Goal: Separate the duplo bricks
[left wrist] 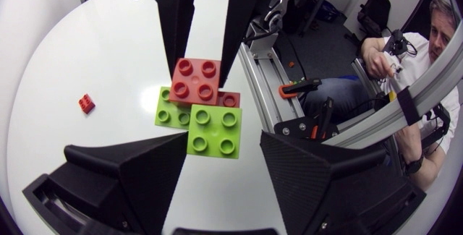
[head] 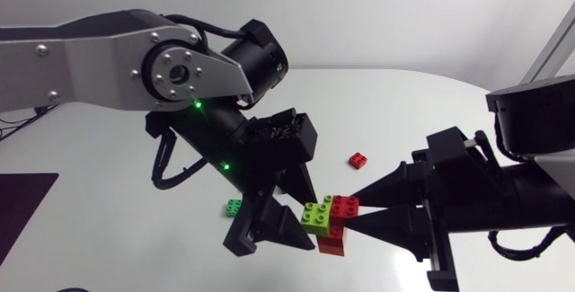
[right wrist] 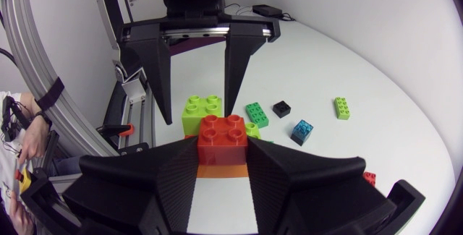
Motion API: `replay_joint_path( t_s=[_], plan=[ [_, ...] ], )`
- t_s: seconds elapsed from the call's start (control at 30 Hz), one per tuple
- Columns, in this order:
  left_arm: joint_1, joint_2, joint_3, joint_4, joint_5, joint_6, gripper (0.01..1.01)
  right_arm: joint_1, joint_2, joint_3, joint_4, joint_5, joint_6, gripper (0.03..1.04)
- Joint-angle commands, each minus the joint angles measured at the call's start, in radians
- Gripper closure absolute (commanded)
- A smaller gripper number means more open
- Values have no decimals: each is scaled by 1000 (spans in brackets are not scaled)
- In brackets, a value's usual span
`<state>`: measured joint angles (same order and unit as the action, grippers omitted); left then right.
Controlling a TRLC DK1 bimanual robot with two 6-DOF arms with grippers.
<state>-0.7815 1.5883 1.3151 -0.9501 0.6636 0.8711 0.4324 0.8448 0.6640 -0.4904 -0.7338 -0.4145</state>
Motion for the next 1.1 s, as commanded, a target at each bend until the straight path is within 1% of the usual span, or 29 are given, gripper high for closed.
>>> replay_joint_path(
  t_s=[0.0, 0.07, 0.23, 0.27, 0.7, 0.83, 1.07],
  plan=[
    [-13, 30, 27, 8, 21, 5, 439, 6, 4, 3, 12, -3, 20, 777],
    [-13, 32, 29, 10, 22, 3, 444, 6, 0, 2, 12, -3, 20, 779],
    [-5, 32, 32, 20, 25, -7, 661, 8, -1, -7, 12, -3, 17, 777],
    [-2, 32, 33, 20, 25, -9, 680, 8, -1, -7, 12, -3, 17, 779],
    [14, 13, 49, 14, 45, -26, 687, 22, 7, -27, 21, 8, 8, 779],
    [19, 16, 69, -15, 64, -21, 693, 37, 7, -30, 21, 25, 6, 779],
    [28, 12, 76, -21, 64, -18, 693, 40, 7, -35, 21, 25, 5, 779]
  ],
)
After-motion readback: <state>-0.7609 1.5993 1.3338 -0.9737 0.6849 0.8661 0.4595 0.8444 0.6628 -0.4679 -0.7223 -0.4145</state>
